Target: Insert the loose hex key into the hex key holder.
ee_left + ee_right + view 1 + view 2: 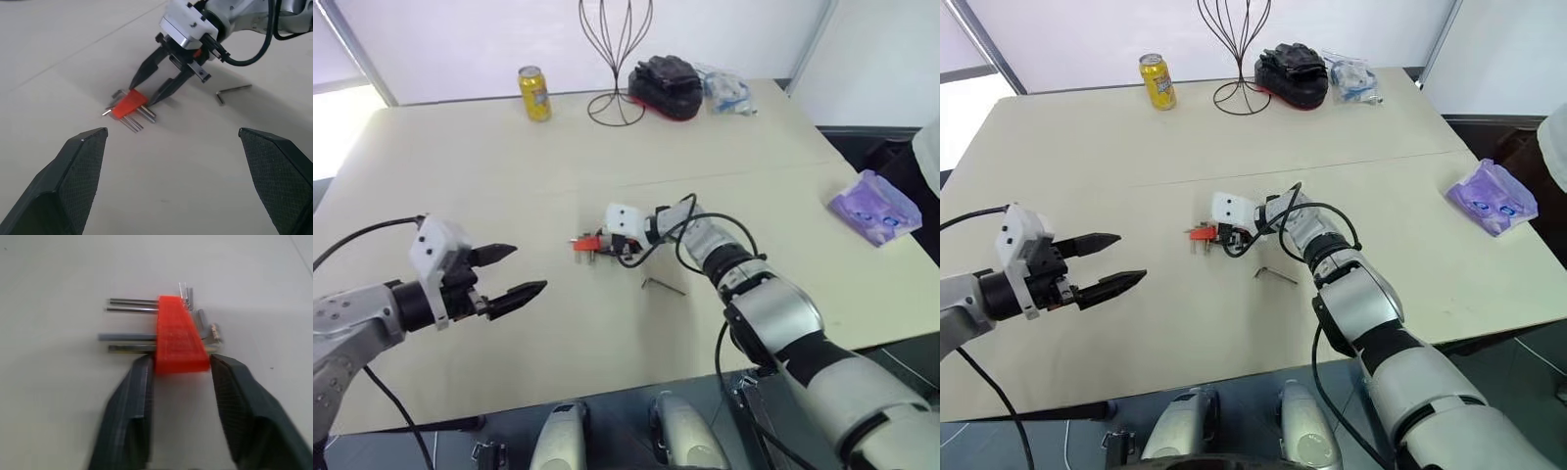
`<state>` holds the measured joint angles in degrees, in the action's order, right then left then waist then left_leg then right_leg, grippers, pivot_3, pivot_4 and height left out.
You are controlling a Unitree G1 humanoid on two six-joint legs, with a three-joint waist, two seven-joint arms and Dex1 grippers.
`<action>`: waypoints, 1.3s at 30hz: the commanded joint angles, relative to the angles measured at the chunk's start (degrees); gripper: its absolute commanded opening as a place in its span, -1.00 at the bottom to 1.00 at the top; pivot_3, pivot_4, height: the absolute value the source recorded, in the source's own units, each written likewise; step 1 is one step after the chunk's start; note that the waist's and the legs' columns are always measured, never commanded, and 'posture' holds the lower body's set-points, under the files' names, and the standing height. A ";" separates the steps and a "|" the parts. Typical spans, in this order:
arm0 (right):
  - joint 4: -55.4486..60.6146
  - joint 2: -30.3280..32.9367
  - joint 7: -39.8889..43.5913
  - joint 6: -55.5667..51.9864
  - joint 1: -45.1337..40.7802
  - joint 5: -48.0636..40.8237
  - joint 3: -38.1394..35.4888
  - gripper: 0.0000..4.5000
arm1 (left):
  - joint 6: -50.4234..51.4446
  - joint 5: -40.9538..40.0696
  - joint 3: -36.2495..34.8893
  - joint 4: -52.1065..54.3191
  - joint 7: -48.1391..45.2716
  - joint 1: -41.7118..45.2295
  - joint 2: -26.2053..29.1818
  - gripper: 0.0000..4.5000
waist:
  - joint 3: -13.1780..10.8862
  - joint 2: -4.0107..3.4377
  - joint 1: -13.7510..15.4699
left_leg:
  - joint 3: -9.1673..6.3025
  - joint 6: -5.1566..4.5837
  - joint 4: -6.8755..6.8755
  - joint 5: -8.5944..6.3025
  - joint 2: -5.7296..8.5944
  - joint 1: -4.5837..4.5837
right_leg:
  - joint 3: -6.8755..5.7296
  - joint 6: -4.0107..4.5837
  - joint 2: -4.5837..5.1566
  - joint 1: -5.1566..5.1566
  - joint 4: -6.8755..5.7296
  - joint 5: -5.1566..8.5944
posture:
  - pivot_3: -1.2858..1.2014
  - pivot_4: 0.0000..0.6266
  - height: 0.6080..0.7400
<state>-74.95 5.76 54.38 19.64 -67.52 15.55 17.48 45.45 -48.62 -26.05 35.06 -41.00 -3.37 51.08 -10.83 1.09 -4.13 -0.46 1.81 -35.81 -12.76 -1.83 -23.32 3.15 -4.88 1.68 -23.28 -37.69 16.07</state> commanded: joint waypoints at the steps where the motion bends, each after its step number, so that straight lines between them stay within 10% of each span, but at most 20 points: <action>1: -1.51 -0.79 -1.13 -1.82 1.08 1.86 0.61 -0.53 | -1.51 0.60 -2.83 1.13 0.51 0.14 0.26 1.00 | 0.01 0.01 -0.01 | 0.00 0.00 0.00 0.00 0.00 0.02 | 0.00 0.00 0.00 0.02 -0.01 0.00 | 0.03 -0.52 1.00; 9: 1.18 1.47 -6.83 6.87 0.60 5.72 3.63 -0.53 | -1.52 0.68 -3.36 0.68 1.05 0.12 -0.14 1.00 | 0.02 0.01 0.02 | 0.00 0.02 -0.03 0.01 0.00 0.06 | 0.00 0.03 -0.01 0.03 -0.10 0.01 | 0.03 -0.52 1.00; 23: 43.58 21.36 -53.86 33.59 10.05 29.90 7.39 -0.53 | -4.46 2.81 8.62 -16.49 -1.91 23.76 -4.11 1.00 | -0.02 0.05 1.52 | 0.06 0.16 -0.08 0.10 0.19 -0.24 | 0.08 -0.02 -0.17 -0.32 -0.22 -0.01 | 0.03 -0.52 1.00; 39: 50.38 24.25 -55.74 32.87 8.52 29.16 4.54 -0.53 | -0.81 0.48 15.10 -21.46 -6.53 36.20 -9.93 1.00 | -0.03 0.10 1.56 | 0.04 0.14 -0.23 0.12 0.18 -0.22 | 0.08 -0.03 -0.18 -0.26 -0.33 -0.01 | 0.03 -0.52 1.00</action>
<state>-25.12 29.87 -1.14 52.70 -57.42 46.40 23.74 44.68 -46.99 -9.87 11.95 -47.39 31.82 41.24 -10.86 1.18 -2.57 -0.42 1.95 -36.05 -12.64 -1.65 -23.54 3.23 -4.91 1.50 -23.53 -38.02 16.06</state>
